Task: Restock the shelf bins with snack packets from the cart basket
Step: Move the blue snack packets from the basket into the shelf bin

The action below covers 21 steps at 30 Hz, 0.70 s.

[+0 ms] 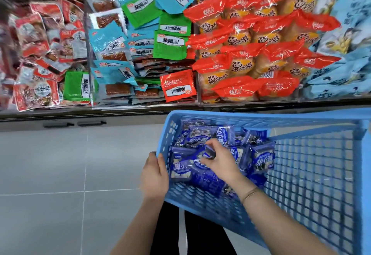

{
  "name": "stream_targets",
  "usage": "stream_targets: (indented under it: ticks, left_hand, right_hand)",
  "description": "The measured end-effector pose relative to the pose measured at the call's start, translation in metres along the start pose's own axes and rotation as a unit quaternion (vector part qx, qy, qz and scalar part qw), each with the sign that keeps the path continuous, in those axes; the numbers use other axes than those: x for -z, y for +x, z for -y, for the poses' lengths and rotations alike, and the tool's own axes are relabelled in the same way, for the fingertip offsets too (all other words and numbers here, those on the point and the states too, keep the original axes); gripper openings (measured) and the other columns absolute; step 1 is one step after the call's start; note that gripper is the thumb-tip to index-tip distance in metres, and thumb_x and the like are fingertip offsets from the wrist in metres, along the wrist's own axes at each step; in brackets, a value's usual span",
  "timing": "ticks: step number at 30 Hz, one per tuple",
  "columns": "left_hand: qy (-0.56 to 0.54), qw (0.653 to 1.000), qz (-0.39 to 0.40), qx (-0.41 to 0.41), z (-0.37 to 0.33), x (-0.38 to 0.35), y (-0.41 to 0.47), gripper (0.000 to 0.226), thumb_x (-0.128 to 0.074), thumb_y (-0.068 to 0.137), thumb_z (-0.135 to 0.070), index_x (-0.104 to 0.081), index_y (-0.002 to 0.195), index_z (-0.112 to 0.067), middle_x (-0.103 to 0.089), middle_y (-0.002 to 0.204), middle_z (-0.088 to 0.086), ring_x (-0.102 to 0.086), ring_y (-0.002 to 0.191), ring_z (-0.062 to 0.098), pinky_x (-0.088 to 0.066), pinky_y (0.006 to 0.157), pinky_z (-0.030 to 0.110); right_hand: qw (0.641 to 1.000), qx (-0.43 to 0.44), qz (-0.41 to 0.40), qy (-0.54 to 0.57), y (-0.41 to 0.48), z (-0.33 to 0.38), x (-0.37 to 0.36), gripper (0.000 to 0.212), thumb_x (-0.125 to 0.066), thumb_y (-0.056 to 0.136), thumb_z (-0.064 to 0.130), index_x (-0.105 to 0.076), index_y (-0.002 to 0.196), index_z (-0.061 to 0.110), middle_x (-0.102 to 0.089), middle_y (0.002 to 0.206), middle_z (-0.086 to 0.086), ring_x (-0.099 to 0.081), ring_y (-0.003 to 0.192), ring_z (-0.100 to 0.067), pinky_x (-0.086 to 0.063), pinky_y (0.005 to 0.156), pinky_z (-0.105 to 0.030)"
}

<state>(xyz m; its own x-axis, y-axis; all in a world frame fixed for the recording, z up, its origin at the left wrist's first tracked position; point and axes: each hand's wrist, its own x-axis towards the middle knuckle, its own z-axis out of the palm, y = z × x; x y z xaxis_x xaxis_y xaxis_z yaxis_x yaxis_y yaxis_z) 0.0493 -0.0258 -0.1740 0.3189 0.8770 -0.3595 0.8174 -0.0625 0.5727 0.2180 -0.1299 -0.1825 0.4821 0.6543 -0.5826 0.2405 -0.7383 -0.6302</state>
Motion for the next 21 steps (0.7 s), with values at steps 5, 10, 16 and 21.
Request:
stream_targets:
  ticks: [5,10,16,21]
  left_hand:
    - [-0.004,1.000,-0.005,0.006,0.000,0.000,-0.001,0.026,-0.035,0.100,-0.026,-0.041,0.082,-0.009,-0.053,0.069,0.011,-0.051,0.066,0.036,-0.037,0.058,0.038]
    - [-0.009,1.000,-0.009,0.003,0.001,-0.001,-0.001,0.026,-0.034,0.100,-0.028,-0.039,0.080,-0.012,-0.053,0.070,0.010,-0.050,0.066,0.035,-0.039,0.059,0.040]
    - [-0.006,1.000,-0.002,0.006,0.005,-0.004,-0.001,0.027,-0.033,0.100,-0.029,-0.038,0.080,-0.013,-0.051,0.068,0.007,-0.048,0.063,0.032,-0.035,0.056,0.035]
    - [0.044,0.997,0.001,-0.068,-0.006,0.005,-0.004,0.053,-0.035,0.095,-0.041,-0.049,0.125,0.001,-0.054,0.123,0.019,-0.048,0.118,0.037,-0.041,0.097,0.046]
  right_hand:
    - [0.991,0.018,0.130,-0.006,0.021,0.017,-0.007,0.039,-0.073,0.081,0.020,-0.054,0.115,0.017,-0.051,0.099,0.007,-0.052,0.096,-0.012,-0.042,0.082,-0.025]
    - [0.979,0.096,0.126,-0.130,0.026,0.024,-0.054,0.073,-0.076,0.076,0.024,-0.037,0.137,0.014,-0.035,0.145,-0.001,-0.032,0.134,-0.019,-0.023,0.112,-0.029]
    - [0.975,0.053,0.098,-0.191,0.017,0.011,-0.058,0.084,-0.080,0.068,0.038,-0.039,0.136,0.012,-0.042,0.135,-0.003,-0.046,0.123,-0.023,-0.039,0.104,-0.035]
    - [0.995,0.006,0.086,-0.054,-0.006,0.005,-0.031,0.061,-0.080,0.067,0.038,-0.041,0.113,0.026,-0.059,0.114,0.006,-0.062,0.092,-0.017,-0.051,0.079,-0.036]
